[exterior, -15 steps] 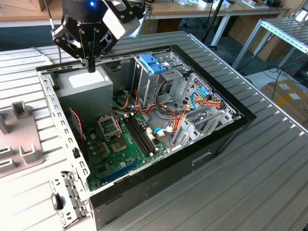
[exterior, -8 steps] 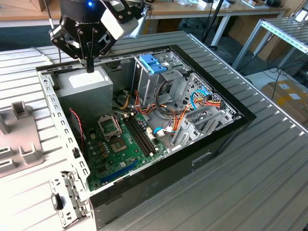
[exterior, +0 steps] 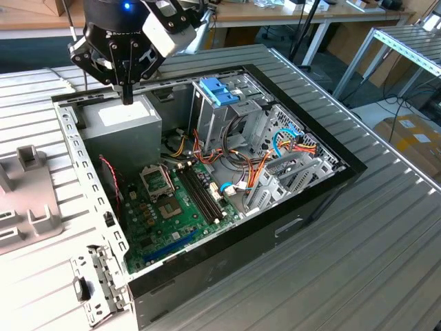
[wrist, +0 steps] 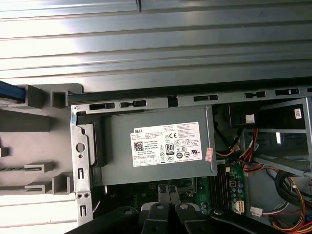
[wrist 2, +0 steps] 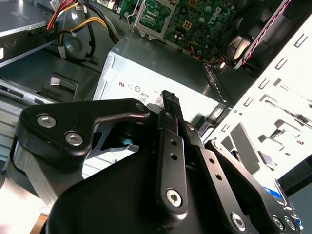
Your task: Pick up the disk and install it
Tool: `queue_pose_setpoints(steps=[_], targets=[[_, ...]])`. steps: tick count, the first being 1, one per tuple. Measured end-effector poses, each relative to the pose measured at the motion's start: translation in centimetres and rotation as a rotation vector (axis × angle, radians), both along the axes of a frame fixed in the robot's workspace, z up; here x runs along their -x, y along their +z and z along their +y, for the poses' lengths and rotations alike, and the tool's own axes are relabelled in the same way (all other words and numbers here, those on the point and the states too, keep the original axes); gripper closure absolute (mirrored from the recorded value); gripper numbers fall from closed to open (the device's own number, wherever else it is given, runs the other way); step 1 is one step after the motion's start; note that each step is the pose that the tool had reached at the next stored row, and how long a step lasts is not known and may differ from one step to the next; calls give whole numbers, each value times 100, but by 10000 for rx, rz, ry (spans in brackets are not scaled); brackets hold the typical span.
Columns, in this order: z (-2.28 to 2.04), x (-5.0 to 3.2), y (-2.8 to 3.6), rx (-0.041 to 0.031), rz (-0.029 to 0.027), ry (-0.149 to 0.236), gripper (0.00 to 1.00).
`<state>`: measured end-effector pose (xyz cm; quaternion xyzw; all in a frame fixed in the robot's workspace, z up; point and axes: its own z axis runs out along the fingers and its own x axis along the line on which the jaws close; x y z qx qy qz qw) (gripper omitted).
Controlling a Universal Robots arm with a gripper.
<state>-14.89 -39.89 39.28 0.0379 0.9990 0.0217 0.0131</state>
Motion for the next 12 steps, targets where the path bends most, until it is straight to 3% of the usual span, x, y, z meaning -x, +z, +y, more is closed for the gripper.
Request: queue_pose_setpoints(steps=[12], targets=[[0,42,-2,0,0,-1,89]])
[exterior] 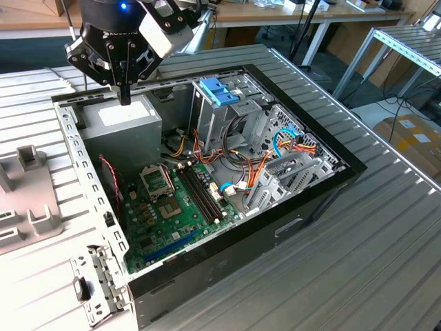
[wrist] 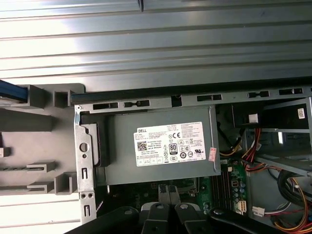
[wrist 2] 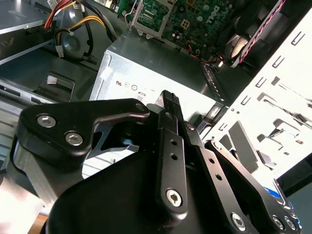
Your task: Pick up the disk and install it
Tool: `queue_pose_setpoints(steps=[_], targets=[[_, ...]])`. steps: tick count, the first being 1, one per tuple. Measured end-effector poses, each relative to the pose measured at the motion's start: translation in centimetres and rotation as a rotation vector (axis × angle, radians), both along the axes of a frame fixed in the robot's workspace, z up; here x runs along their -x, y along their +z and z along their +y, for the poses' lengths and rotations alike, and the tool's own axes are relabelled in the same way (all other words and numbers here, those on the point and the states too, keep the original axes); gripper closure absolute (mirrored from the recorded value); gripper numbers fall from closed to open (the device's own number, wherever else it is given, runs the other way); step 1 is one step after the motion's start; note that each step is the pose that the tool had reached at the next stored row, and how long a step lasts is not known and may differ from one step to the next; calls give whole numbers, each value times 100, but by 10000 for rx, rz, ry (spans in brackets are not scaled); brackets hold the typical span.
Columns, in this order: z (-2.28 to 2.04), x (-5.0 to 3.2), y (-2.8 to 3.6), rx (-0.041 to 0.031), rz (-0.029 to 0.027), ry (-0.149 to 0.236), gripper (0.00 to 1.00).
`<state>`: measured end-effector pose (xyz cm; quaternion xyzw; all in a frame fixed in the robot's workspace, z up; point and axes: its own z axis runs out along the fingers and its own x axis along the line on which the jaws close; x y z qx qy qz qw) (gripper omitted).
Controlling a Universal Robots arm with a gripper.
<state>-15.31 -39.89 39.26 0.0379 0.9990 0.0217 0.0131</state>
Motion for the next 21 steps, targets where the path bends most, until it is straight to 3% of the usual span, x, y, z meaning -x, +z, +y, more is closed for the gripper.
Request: queue_pose_setpoints(steps=[21], targets=[[0,81,-3,0,0,1,89]])
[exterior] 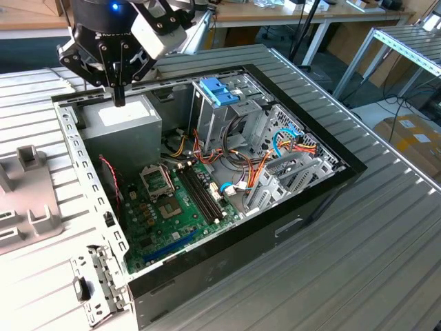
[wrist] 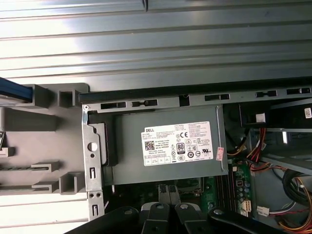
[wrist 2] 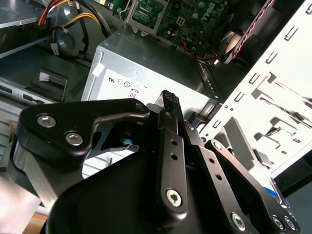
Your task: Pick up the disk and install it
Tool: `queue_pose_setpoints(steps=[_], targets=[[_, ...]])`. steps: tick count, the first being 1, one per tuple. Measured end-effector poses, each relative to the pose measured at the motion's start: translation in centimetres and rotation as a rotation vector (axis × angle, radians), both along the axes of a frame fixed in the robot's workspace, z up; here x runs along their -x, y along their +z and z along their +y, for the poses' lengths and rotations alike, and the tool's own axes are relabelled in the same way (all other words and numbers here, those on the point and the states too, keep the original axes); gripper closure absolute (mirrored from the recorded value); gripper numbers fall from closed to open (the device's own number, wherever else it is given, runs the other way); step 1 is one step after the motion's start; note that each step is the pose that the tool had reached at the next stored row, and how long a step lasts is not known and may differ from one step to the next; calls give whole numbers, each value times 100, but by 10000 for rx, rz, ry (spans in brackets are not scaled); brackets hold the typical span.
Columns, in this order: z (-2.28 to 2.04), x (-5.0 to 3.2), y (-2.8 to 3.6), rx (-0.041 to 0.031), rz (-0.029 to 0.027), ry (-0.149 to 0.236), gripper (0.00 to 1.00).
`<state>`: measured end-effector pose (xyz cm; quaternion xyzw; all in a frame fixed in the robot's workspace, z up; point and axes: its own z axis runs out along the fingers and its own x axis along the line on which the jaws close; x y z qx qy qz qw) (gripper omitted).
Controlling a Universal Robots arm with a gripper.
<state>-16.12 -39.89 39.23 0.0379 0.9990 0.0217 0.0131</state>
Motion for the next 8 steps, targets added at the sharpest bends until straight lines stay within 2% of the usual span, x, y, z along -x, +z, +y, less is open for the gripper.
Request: queue_pose_setpoints(steps=[8], targets=[[0,37,-1,-1,-1,0,89]])
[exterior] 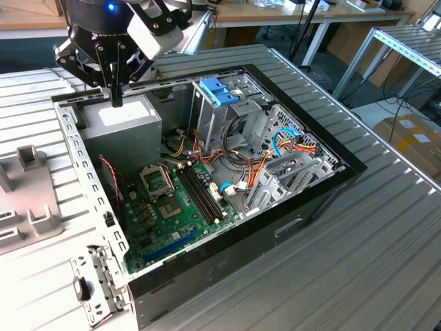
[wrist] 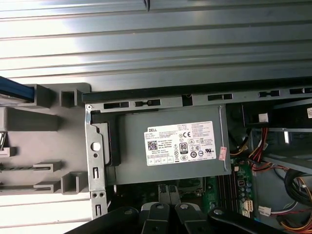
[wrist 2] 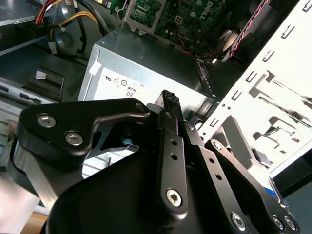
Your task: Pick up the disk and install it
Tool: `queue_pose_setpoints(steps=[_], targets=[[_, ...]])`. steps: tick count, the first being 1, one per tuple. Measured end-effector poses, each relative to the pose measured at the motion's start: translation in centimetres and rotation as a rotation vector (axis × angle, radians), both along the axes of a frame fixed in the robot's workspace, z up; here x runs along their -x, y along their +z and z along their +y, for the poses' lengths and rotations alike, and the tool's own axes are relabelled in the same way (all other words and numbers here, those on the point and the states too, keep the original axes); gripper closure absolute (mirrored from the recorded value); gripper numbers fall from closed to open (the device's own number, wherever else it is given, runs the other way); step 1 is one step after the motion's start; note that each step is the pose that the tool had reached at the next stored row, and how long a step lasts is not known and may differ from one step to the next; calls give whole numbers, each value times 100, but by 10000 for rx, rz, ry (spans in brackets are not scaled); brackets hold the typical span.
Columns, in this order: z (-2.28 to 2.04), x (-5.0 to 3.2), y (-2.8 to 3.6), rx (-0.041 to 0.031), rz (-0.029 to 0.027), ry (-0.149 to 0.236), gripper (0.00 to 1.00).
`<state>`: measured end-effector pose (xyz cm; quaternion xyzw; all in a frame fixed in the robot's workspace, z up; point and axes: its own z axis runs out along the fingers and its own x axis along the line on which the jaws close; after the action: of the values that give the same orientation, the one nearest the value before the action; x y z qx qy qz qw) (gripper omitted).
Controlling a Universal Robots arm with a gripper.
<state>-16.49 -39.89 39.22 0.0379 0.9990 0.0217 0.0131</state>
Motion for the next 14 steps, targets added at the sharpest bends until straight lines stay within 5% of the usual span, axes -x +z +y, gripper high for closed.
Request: queue_pose_setpoints(steps=[14], targets=[[0,71,-1,1,1,-1,89]])
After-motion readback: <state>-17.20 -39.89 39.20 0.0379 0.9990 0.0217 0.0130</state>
